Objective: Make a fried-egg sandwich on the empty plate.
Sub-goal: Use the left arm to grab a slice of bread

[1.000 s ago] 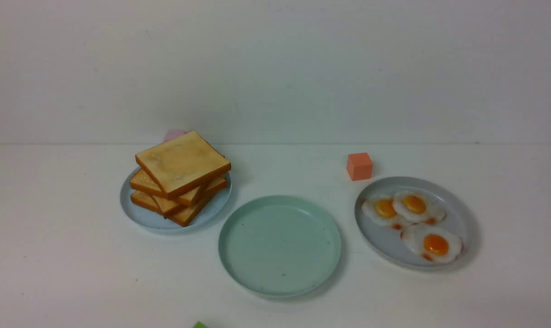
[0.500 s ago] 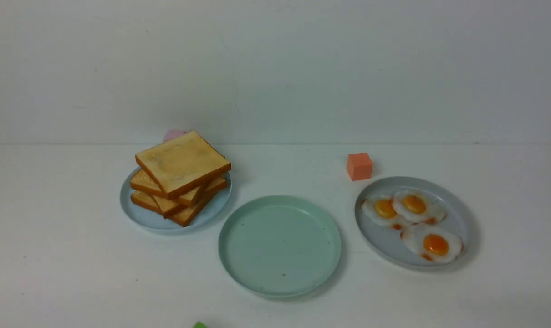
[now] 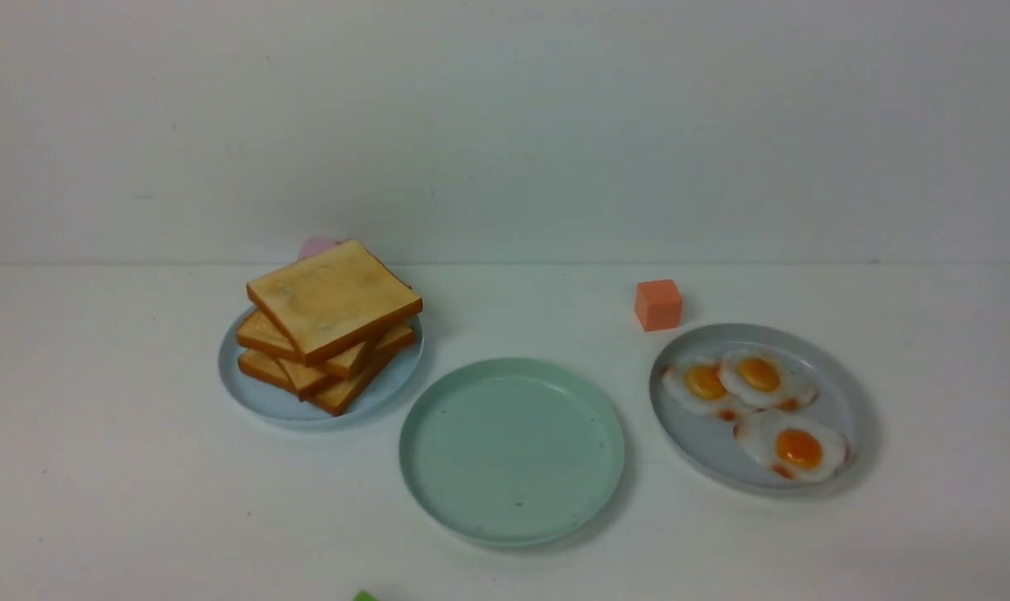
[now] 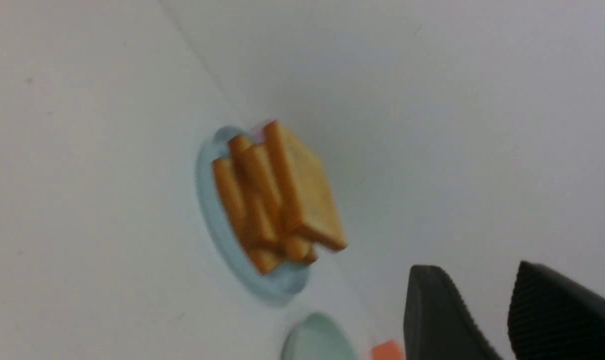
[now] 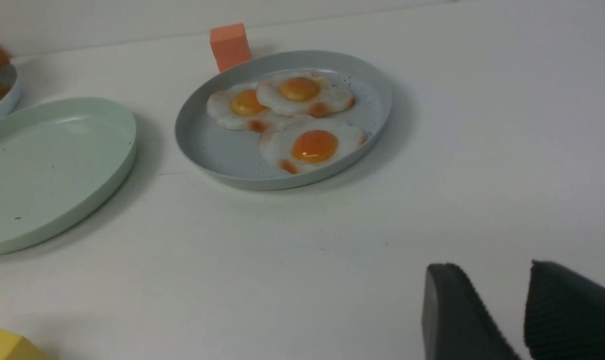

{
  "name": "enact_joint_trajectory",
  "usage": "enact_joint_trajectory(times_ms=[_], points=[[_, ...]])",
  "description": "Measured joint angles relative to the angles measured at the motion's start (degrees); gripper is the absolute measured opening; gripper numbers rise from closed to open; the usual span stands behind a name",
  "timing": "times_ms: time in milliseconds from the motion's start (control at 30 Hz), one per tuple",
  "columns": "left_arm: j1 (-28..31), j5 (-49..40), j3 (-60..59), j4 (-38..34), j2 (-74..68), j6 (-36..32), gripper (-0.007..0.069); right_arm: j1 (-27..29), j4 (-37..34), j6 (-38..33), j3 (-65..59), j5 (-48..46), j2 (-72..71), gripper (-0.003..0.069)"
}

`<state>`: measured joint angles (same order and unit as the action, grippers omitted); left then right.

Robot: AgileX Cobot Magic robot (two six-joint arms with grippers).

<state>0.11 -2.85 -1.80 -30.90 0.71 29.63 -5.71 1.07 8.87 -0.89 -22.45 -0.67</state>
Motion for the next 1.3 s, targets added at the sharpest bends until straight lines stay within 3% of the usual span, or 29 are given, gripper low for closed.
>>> enact_joint_trajectory(times_ms=[100, 233, 333, 367, 467, 633, 900, 1000, 1133, 1300], points=[[0.0, 0.1, 0.7, -1.6, 0.0, 0.3, 0.0218, 0.0, 0.0, 0.0, 0.0, 0.0, 0.0, 0.0241], [0.0, -8.6, 7.4, 0.1, -3.9, -2.9, 0.0132, 0.0, 0.0, 0.0, 0.0, 0.0, 0.0, 0.0241], [0.0, -16.1, 15.3, 1.2, -11.0, -12.1, 0.0064, 0.0, 0.0, 0.0, 0.0, 0.0, 0.0, 0.0241], [-0.9, -21.6, 21.0, 1.5, -16.4, -19.7, 0.0025, 0.0, 0.0, 0.0, 0.0, 0.1, 0.0, 0.0241], [-3.6, -29.7, 28.6, 2.0, -23.8, -28.7, -0.0009, 0.0, 0.2, 0.0, -0.1, 0.9, 0.0, 0.0241], [-10.1, -45.6, 41.4, 2.5, -39.3, -35.6, -0.0013, 0.0, -6.1, 4.7, -0.7, 10.6, 0.0, 0.0241], [-10.9, -42.6, 44.9, 2.3, -56.0, -39.1, -0.0013, 0.0, -15.5, 13.9, -0.7, 30.4, 0.0, 0.0241], [-10.9, -40.7, 46.0, 2.3, -59.9, -41.6, -0.0013, 0.0, -15.4, 16.4, -0.6, 31.0, 0.0, 0.0241], [-10.9, -39.1, 50.0, 1.8, -67.6, -47.3, -0.0013, -0.5, -10.5, 18.8, 4.7, 20.6, 0.1, 0.0241], [-11.0, -41.9, 59.9, -0.3, -80.1, -53.3, -0.0013, -5.5, -3.1, 15.2, 24.8, -5.2, 9.4, 0.0233]])
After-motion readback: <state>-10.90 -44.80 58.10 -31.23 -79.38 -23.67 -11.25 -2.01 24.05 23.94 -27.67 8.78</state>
